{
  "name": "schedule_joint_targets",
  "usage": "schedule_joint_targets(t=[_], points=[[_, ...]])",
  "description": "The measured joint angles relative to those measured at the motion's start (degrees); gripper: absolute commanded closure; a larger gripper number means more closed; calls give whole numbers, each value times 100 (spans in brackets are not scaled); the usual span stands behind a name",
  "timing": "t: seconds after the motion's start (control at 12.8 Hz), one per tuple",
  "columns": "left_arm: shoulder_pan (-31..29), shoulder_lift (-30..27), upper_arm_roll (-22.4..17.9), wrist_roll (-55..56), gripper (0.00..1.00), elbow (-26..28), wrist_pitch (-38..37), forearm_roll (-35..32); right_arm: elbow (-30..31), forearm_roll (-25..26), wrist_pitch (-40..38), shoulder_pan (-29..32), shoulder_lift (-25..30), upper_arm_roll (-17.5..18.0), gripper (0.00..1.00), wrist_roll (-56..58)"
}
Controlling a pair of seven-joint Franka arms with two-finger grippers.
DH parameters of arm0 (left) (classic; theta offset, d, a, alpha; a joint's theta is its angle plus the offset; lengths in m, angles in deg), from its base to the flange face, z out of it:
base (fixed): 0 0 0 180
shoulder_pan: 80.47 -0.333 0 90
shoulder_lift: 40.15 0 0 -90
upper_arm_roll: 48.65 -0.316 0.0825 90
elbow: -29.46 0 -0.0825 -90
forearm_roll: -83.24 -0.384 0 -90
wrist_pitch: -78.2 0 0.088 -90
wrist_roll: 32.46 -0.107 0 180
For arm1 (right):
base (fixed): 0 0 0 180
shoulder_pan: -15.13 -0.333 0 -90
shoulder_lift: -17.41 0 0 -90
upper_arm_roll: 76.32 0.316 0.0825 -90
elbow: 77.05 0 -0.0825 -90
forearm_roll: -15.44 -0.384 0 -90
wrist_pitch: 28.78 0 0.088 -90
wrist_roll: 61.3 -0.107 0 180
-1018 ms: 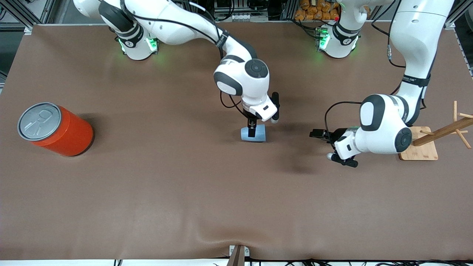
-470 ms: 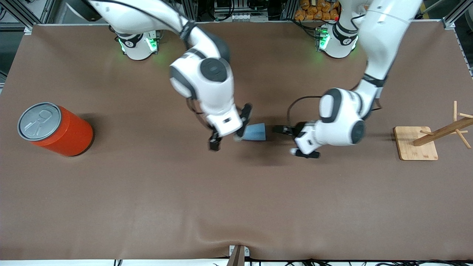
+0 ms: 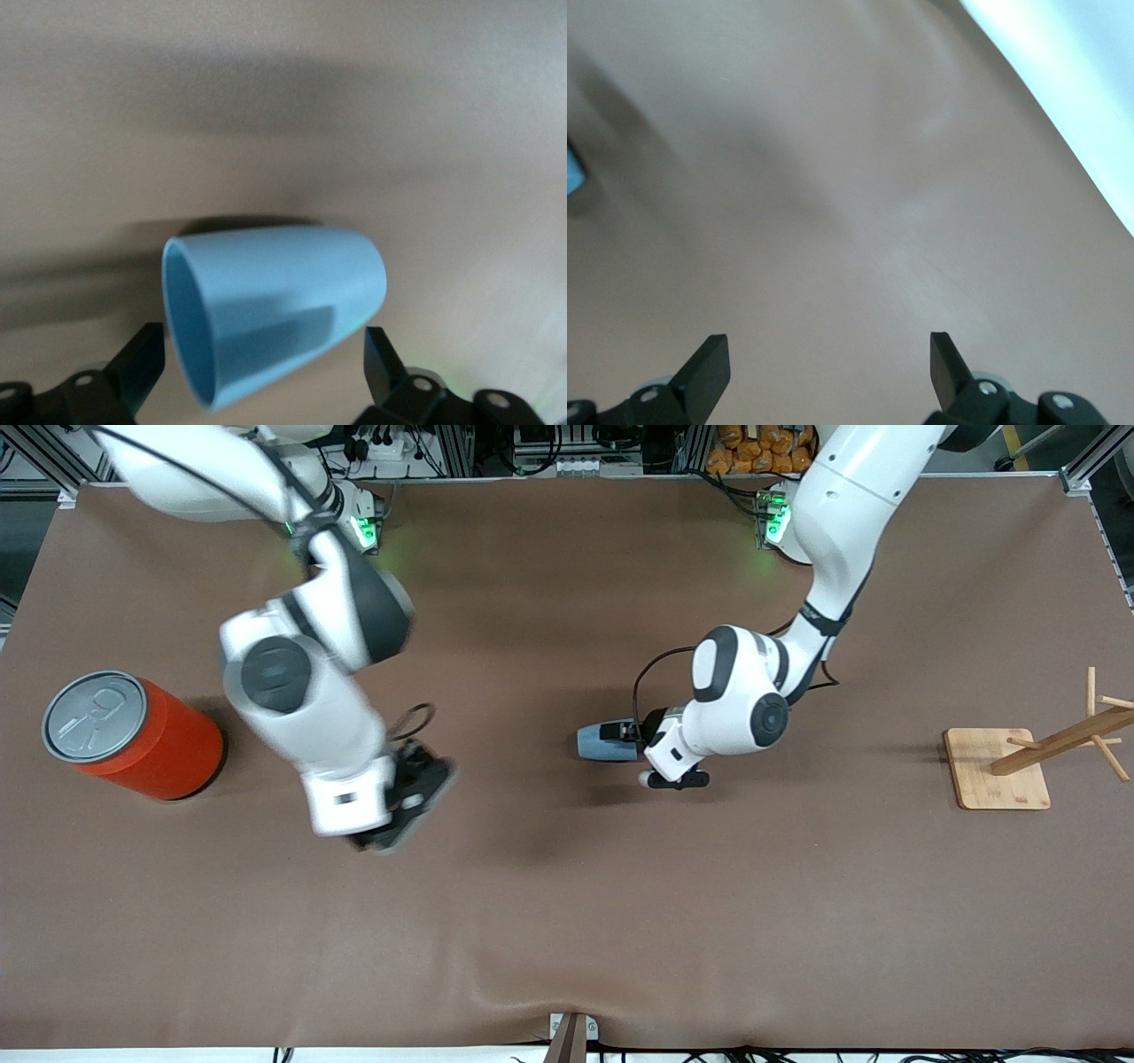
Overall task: Flip cup
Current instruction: 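Open the right gripper and withdraw it while the left gripper holds the cup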
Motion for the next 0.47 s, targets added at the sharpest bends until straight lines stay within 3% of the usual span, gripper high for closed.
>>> schedule_joint_targets(t=[0.16, 0.47], points=[[160, 128, 10, 140, 100, -119, 226, 59, -2, -29, -205, 175, 45, -367, 0, -25], [180, 70, -69, 221, 100, -327, 252, 14, -43, -847, -225, 259, 277, -1733, 0, -55]])
